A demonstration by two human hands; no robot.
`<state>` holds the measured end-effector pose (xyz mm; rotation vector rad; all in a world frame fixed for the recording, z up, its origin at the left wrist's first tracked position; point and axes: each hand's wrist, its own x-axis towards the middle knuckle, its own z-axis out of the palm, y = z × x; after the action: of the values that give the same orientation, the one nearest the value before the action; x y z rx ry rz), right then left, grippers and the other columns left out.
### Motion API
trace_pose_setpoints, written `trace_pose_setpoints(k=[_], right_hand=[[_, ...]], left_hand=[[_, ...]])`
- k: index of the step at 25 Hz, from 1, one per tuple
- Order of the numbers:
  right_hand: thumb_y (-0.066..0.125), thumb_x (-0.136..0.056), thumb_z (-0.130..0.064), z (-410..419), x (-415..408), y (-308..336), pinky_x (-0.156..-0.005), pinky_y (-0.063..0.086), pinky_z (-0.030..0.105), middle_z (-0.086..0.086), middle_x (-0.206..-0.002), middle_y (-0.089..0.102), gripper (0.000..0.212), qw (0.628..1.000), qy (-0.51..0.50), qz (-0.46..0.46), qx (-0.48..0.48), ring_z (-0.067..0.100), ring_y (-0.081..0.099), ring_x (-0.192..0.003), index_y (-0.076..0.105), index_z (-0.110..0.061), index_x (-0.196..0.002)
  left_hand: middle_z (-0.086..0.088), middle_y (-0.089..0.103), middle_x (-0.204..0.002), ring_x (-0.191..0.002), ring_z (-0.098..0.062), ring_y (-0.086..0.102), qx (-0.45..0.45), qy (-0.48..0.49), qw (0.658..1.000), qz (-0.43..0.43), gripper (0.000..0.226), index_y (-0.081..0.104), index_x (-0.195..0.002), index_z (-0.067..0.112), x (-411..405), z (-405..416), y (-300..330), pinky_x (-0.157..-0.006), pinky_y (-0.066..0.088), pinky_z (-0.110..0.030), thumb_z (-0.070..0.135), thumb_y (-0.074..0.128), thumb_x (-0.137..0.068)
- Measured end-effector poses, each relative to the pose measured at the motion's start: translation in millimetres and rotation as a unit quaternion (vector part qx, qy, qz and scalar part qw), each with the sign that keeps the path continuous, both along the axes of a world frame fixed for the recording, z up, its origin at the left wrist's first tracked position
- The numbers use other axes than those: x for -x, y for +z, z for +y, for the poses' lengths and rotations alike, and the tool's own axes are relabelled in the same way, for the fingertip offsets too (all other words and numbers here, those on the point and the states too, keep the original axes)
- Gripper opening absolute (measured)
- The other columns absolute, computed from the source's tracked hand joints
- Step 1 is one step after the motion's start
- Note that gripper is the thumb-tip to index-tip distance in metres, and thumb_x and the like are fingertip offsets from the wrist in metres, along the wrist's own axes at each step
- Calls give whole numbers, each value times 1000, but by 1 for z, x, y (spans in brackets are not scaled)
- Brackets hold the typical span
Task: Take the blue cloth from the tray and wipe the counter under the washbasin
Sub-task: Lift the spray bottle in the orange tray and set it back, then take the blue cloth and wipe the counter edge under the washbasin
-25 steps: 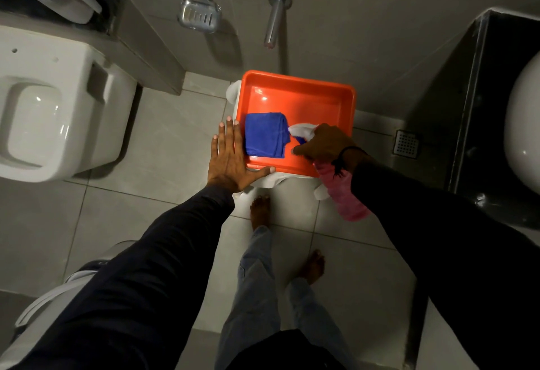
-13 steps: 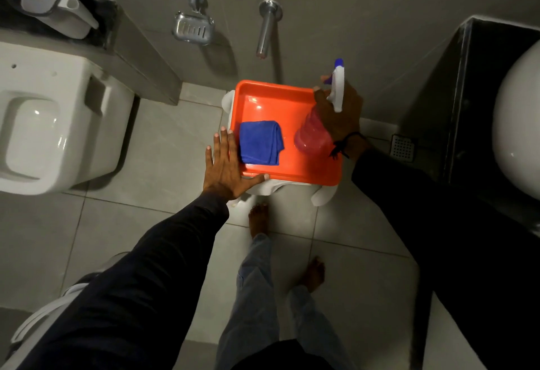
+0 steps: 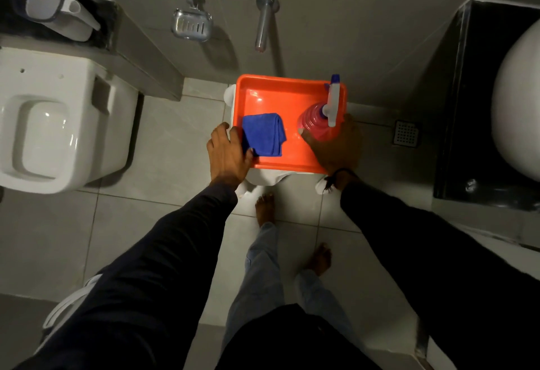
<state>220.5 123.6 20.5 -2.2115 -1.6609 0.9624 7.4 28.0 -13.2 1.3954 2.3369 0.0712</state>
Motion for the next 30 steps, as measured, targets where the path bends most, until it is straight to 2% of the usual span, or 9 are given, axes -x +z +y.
trace_pose_setpoints(k=[3,7,13,15,18,20,22,26,30], right_hand=[[77,-68,-61,-39,5,-10,-99,51,48,14,-130,62,86,995,-68,-35,69,35,60,-121,54,-6,-130],[62,-92,-36,-40,41,-24,-92,52,41,21,-117,71,44,990,50,18,133,38,65,-111,67,2,-113],[70,-87,-34,-4,98,-64,-93,50,39,19,-128,64,50,985,33,46,162,37,60,-120,60,1,-123],[73,-85,-35,3,101,-79,-93,50,39,19,-128,65,53,983,5,47,177,34,61,-119,61,0,-123],[75,-85,-29,9,98,-92,-74,44,35,18,-105,69,37,969,-9,83,234,24,60,-91,67,5,-100],[76,-85,-25,9,91,-88,-68,40,31,7,-79,59,27,953,-48,134,266,19,51,-80,61,-7,-74],[78,-84,-22,9,78,-74,-71,47,31,2,-78,62,21,938,-95,182,280,20,56,-81,67,-5,-78],[82,-77,-11,5,47,-22,-100,57,44,12,-121,72,44,899,-169,279,290,29,70,-109,71,2,-117],[76,-77,-2,-15,-2,32,-54,61,24,17,-107,75,23,873,-186,345,290,24,71,-79,74,-2,-99]], left_hand=[[-18,60,-127,-112,-35,61,7,54,998,-15,35,58,-125,4,-8,13,15,-97,55,-46,26,60,-97],[-22,69,-119,-104,-39,71,68,93,992,-61,28,64,-121,-1,-17,20,22,-92,61,-47,17,58,-100],[-18,65,-123,-113,-31,65,113,115,975,-151,31,56,-124,0,-34,49,2,-96,53,-34,19,61,-99],[-12,64,-101,-89,-13,71,139,141,961,-196,5,59,-99,4,-42,51,-1,-78,56,-12,9,58,-100],[-2,46,-74,-47,13,64,125,140,944,-270,41,42,-69,16,-49,55,9,-47,44,3,-7,45,-102],[-19,63,-99,-87,-5,76,105,216,935,-261,5,59,-98,0,-33,55,0,-78,59,-14,1,55,-99],[-22,68,-111,-106,-34,68,82,224,942,-237,32,64,-113,-7,-27,57,0,-94,57,-39,13,67,-88],[-10,69,-83,-83,-26,59,44,362,833,-416,7,73,-82,6,-32,48,43,-72,51,-31,13,70,-80],[-13,68,-101,-93,-30,63,63,385,737,-553,28,72,-104,4,-66,32,84,-82,52,-37,1,59,-80]])
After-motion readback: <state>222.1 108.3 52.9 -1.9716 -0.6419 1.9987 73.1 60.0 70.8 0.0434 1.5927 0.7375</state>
